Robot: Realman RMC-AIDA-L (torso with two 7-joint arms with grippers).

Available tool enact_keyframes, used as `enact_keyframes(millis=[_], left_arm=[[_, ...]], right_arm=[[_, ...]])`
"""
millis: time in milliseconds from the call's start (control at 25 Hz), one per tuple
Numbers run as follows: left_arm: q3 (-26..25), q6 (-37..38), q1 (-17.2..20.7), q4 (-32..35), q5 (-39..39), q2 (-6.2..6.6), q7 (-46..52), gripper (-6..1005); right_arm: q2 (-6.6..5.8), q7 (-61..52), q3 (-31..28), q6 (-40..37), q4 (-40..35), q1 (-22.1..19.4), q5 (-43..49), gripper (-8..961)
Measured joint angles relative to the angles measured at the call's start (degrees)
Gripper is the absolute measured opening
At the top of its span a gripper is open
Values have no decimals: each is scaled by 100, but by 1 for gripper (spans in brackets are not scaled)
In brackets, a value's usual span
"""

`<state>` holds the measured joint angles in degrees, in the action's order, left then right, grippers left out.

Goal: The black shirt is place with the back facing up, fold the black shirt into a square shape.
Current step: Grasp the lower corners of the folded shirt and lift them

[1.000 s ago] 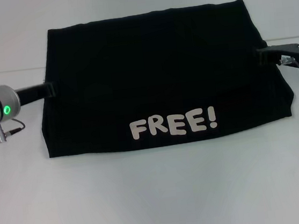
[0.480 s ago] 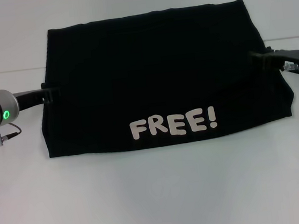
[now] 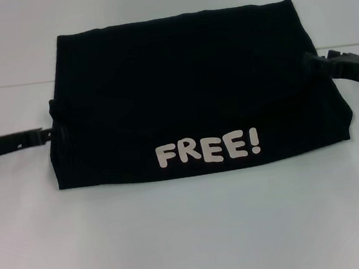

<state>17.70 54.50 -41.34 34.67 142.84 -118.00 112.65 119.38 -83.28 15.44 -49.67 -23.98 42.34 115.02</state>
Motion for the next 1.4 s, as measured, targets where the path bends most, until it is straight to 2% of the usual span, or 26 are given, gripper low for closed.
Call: enact_keyframes(millis=[120,280,400,560,600,760,920,1160,1400], left_arm=[[36,984,340,669,-128,-98,87,841],[38,2095,778,1248,-409,-133,68,867],[43,2537,977,1370,-491,-122,-184,879],[54,2576,1078,1292,-487,-155,-948,875],[58,2565,1083,1168,-521,-164,-1415,875],[58,2448,1025,934,-540,-174,-2032,875],[87,1778,979,803,-541,-296,-2501,875],[606,821,941,566,-483,-401,-2575,876],[587,1398,976,681,-539,-386,-2574,876]], right_arm=[[-55,-36,4,-628,-189,-194,-12,715],[-193,-70,10,-1179,-238,-373,-11,714],[-222,-156,12,-1278,-237,-434,-12,714],[-224,-306,12,-1331,-233,-443,0,714],[-223,-336,15,-1356,-214,-433,7,715],[-205,-369,70,-1350,-201,-405,17,715],[-170,-392,122,-1325,-199,-396,16,709],[-158,-499,149,-1313,-199,-393,11,706],[-163,-522,148,-1313,-200,-419,-11,705]])
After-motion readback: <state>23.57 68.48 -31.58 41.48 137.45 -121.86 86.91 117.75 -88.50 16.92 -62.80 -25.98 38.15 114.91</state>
